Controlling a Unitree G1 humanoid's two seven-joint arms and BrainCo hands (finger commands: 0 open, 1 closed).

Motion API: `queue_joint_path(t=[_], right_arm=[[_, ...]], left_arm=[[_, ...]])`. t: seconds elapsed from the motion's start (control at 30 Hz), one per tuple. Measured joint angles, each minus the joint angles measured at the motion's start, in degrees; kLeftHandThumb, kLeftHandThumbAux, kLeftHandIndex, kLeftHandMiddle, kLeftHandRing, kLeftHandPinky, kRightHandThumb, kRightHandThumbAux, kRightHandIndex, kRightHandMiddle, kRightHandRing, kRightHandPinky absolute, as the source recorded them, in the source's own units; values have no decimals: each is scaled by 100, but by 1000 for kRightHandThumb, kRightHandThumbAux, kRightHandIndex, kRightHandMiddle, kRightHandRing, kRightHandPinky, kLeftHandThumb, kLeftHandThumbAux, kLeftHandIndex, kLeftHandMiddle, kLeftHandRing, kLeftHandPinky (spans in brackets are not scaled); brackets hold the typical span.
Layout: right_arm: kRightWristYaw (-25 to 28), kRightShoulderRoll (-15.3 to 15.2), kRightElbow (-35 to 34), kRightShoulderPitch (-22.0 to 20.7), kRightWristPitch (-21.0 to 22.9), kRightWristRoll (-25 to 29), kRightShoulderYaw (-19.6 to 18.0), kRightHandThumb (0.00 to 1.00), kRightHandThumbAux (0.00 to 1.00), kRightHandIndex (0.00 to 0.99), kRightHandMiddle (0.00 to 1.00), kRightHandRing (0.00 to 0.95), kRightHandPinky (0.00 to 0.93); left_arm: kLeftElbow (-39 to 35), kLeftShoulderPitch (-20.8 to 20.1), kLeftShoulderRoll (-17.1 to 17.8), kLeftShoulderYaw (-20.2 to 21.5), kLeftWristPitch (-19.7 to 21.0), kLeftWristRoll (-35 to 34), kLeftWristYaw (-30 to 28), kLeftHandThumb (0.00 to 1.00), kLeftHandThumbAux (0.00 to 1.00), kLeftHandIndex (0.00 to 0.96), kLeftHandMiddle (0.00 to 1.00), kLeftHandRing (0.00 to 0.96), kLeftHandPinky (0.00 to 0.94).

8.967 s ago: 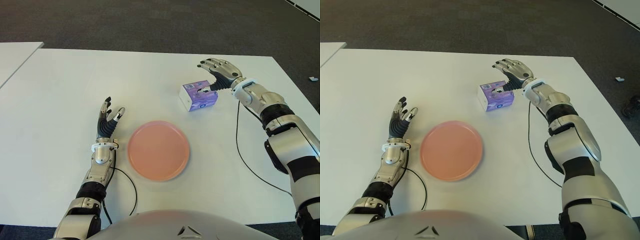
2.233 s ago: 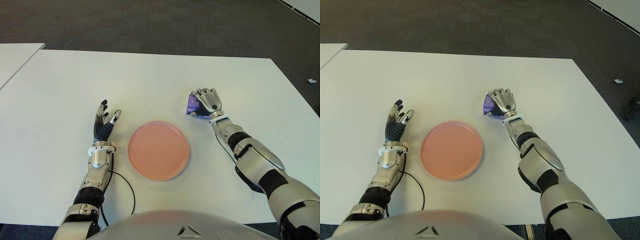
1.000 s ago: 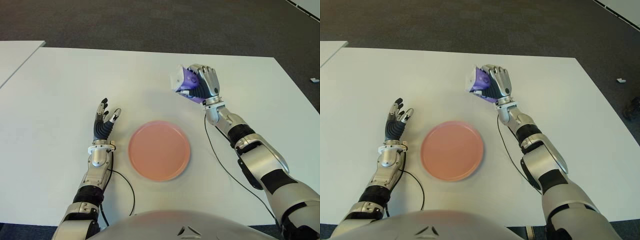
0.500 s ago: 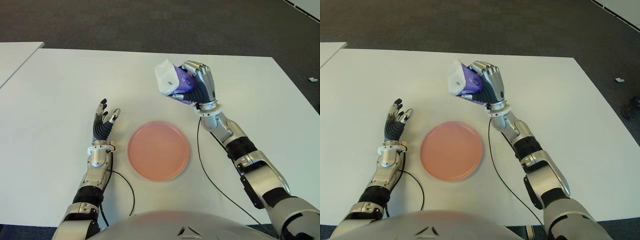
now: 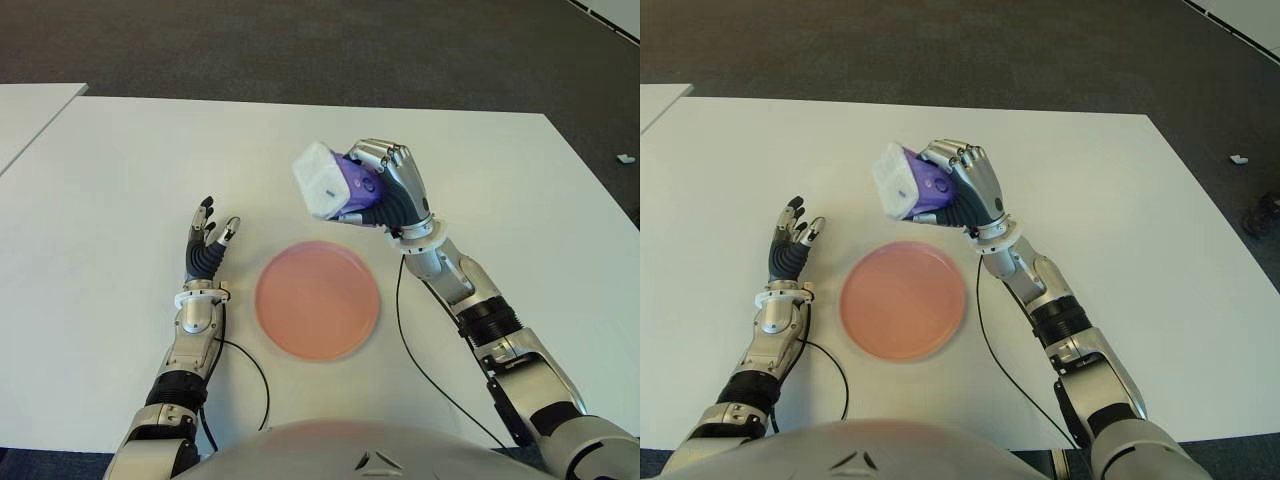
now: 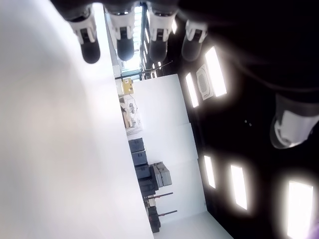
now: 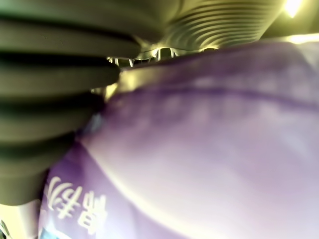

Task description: Put the tissue paper into the plate.

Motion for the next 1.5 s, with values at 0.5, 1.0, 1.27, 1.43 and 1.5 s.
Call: queue_joint_path(t=[0.5, 1.0, 1.27, 1.43, 1.5], right_arm=[[1443, -67, -692, 784, -736, 416, 100, 745, 710, 439, 837, 834, 817], [1040, -51, 481, 718, -1435, -737, 273, 746, 710, 439, 841, 841, 823], [887, -27, 798, 655, -1462, -1025, 464, 744, 711, 439, 829, 831, 796], [1492, -74, 812, 581, -1442, -710, 553, 618, 694, 376, 546, 526, 504], [1918, -135, 756, 554, -1379, -520, 615, 363, 633, 200, 264, 249, 242]], left_arm=[[37, -13, -4, 0, -25, 5, 0, 15, 490, 0, 0, 0, 0], [86, -37, 12, -24, -69, 121, 43, 2, 499, 0, 0, 0, 0], [113, -52, 10, -23, -71, 112, 43, 3, 491, 0, 0, 0, 0], [138, -70, 16, -24, -76, 112, 43, 6, 488, 0, 0, 0, 0], [150, -87, 20, -26, -79, 113, 43, 8, 489, 0, 0, 0, 0]])
